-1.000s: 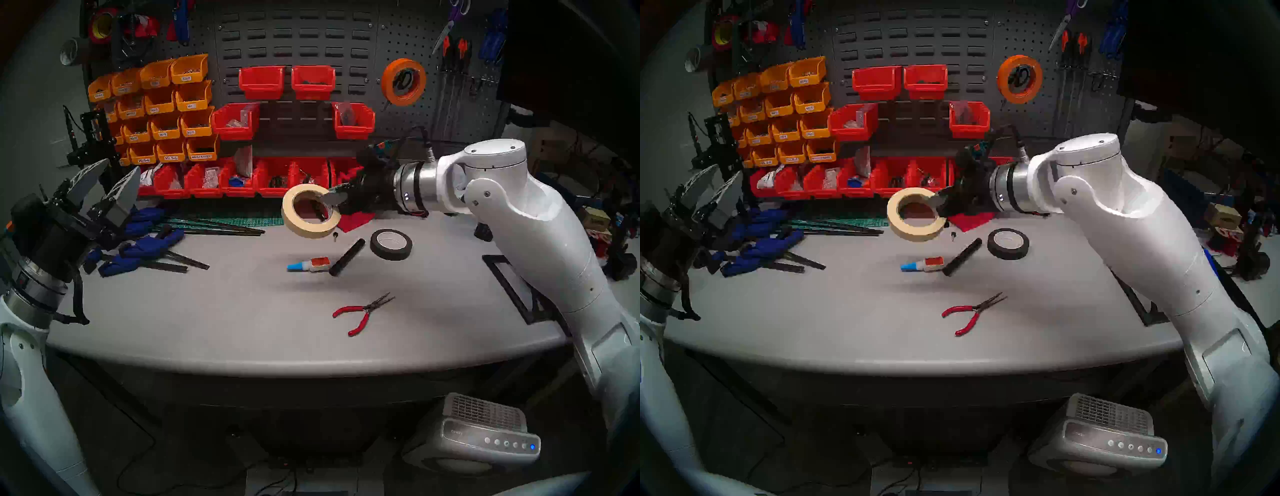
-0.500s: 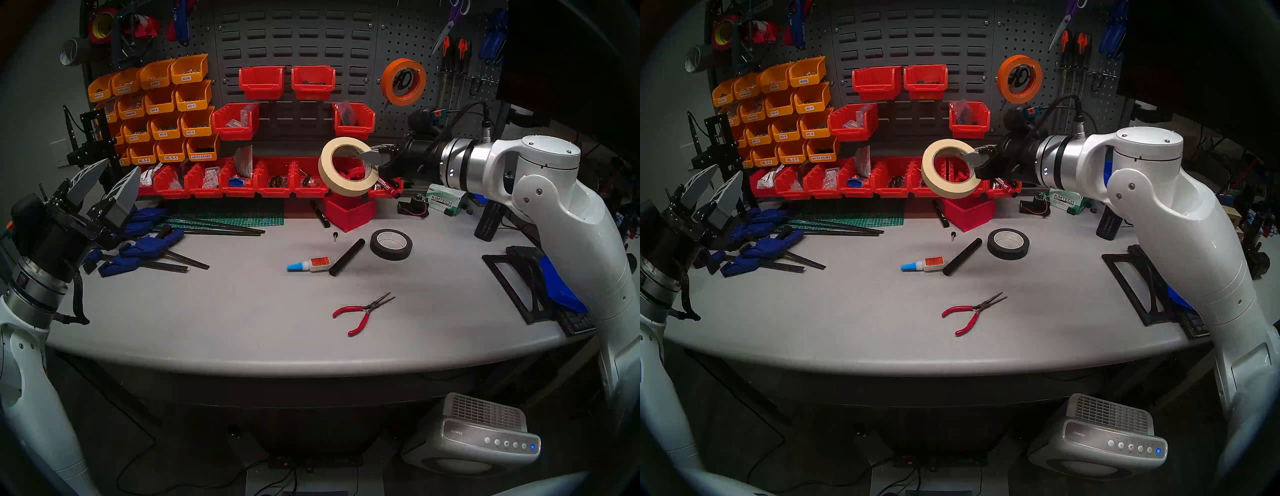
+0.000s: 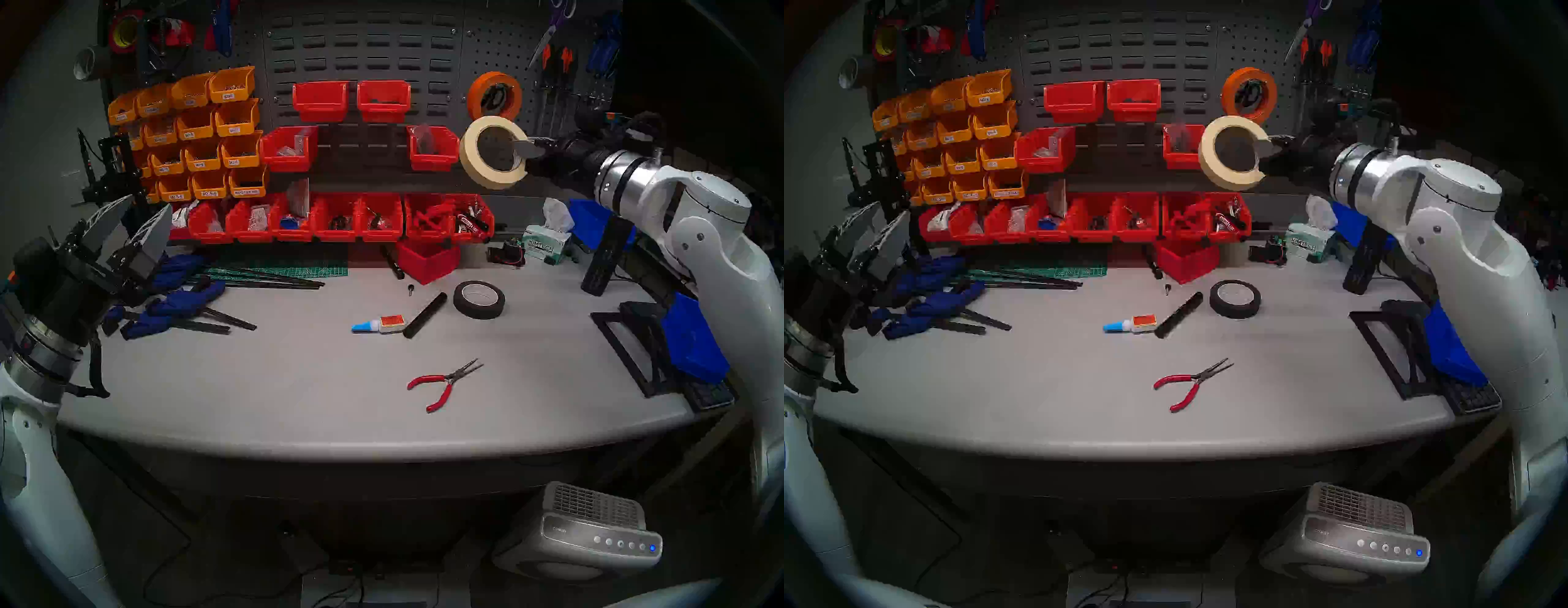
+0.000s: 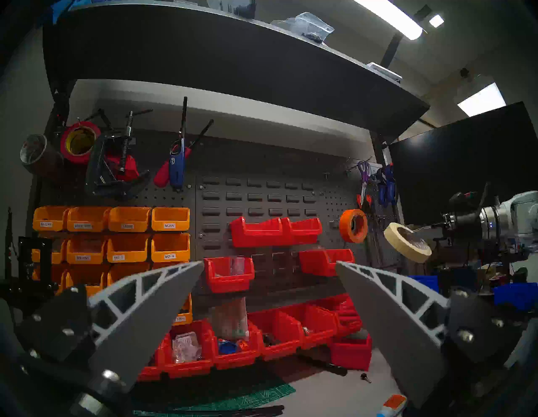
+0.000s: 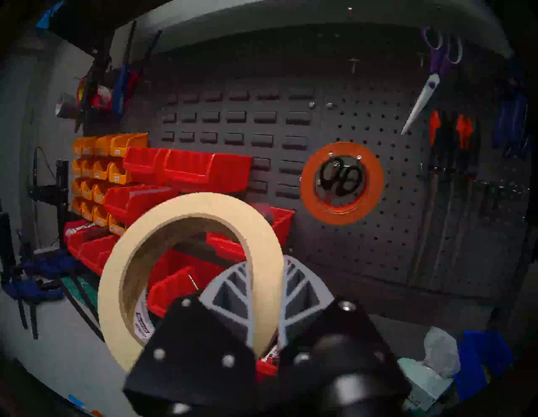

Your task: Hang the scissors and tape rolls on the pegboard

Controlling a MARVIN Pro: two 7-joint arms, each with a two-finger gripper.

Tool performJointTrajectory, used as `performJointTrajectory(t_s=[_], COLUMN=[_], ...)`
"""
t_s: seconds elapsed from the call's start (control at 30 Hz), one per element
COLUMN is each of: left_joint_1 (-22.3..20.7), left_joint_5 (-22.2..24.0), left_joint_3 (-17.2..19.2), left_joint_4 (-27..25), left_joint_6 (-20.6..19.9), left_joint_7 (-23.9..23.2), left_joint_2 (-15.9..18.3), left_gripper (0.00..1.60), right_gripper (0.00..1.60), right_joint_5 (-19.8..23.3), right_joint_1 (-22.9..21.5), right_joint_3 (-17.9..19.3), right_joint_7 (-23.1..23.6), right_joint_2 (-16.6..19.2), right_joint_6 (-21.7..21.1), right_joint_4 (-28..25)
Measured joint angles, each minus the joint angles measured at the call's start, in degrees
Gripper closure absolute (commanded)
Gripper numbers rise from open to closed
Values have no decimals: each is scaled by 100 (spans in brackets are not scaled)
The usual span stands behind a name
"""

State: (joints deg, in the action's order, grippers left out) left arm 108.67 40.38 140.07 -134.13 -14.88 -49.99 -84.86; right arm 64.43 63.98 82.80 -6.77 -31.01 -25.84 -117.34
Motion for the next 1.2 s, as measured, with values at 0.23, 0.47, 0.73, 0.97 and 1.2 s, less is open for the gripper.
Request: performJointTrajectory(t_s=[0.23,0.47,0.73,0.97,1.2], left_joint_1=[0,-1,-1,-2,-2], left_joint_5=[0,2,5,6,6], left_joint_3=[0,0,0,1,1], left_joint_4=[0,-4,-8,-11,-12], left_joint_6=[0,0,0,-1,-1], left_joint_7=[0,0,2,5,6], left_joint_2=[0,0,-2,-5,-5], left_gripper=[0,0,0,0,0], right_gripper=[160,160,160,160,160], right_joint_5=[39,-132,-369,-444,-442], right_joint_1=[483,1157,1713,1909,1703], right_joint_3=[579,1246,1526,1456,1178], right_joint_7=[-504,-1008,-898,-436,-238], right_joint_2=[-140,-613,-1154,-1429,-1462], right_joint_6=[463,1040,1625,2111,2145], right_joint_4=[-8,-160,-334,-261,10])
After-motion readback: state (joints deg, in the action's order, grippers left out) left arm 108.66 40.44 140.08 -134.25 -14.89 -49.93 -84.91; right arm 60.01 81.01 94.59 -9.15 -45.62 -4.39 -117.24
